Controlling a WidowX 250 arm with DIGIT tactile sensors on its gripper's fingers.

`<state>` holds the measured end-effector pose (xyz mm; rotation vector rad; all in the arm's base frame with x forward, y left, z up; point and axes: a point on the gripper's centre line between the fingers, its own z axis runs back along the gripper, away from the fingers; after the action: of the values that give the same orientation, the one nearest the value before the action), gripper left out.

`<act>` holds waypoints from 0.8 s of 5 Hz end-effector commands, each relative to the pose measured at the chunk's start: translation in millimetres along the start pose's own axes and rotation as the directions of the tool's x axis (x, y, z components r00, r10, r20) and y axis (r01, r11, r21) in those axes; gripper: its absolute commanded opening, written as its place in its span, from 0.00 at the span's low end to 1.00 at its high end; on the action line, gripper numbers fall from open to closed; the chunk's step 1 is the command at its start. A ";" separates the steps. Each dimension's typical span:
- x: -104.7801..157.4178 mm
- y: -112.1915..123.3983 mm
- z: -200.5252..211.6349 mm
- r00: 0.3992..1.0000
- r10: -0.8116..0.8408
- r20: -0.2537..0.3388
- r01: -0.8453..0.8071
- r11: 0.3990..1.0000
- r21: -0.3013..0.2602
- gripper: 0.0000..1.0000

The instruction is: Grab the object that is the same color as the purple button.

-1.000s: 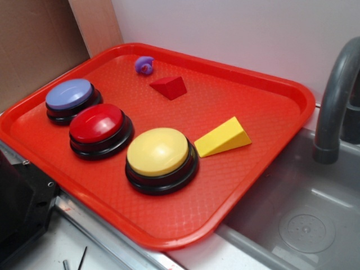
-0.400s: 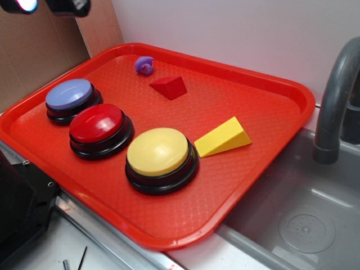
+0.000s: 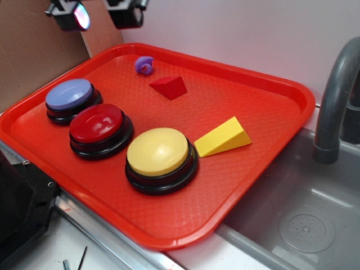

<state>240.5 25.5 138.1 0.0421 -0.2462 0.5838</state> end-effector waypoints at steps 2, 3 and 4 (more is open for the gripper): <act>68.2 6.7 -52.3 0.985 0.115 0.128 -0.115 0.993 -0.005 1.00; 85.1 11.0 -83.3 0.981 0.133 0.143 -0.136 0.991 0.016 1.00; 93.9 13.5 -102.9 0.979 0.143 0.144 -0.153 0.986 0.061 1.00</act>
<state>322.0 86.6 38.9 0.1476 -0.2950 0.7229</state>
